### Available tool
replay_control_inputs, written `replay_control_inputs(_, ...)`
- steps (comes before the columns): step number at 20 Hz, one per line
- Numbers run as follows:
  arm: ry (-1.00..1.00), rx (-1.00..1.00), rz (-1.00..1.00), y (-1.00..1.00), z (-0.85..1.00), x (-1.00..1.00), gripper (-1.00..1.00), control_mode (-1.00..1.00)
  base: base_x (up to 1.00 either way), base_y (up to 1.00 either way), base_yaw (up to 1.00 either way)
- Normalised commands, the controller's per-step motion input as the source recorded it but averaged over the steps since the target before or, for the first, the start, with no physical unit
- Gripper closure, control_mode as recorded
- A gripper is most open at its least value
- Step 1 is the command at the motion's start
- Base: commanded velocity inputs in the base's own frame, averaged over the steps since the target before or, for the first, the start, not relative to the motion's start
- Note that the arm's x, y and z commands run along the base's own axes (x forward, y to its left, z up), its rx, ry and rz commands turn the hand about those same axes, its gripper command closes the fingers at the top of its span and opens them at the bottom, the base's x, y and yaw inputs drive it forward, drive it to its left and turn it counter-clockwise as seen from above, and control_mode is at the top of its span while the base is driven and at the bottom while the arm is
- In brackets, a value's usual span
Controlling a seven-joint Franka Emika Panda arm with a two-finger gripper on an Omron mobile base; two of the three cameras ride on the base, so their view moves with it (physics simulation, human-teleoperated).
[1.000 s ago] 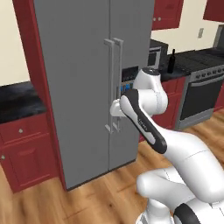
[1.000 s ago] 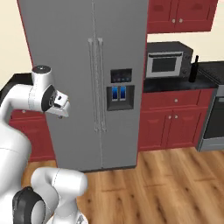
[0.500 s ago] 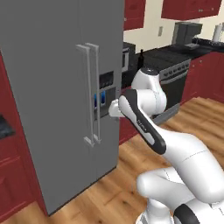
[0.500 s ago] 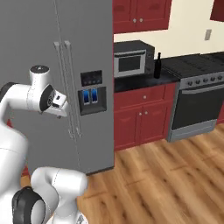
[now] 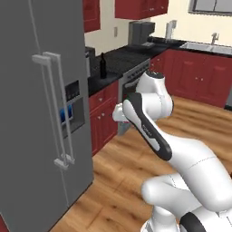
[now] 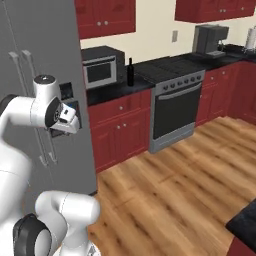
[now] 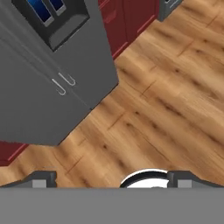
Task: There is a wine glass and glass cup on the dining counter. Place the wine bottle next to the wine glass and the juice bottle next to the glass cup.
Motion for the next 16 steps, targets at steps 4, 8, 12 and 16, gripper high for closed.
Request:
replay_control_inputs(4,0.0,0.0,0.0,0.0,0.0,0.0,-1.0,1.0,0.44,-0.13,-0.42)
replay_control_inputs(8,0.0,0.0,0.0,0.0,0.0,0.0,-1.0,1.0,0.4,-0.18,-0.41)
replay_control_inputs(12,0.0,0.0,0.0,0.0,0.0,0.0,-1.0,1.0,0.36,-0.26,-0.38)
replay_control_inputs(16,0.0,0.0,0.0,0.0,0.0,0.0,-1.0,1.0,0.31,-0.33,-0.36)
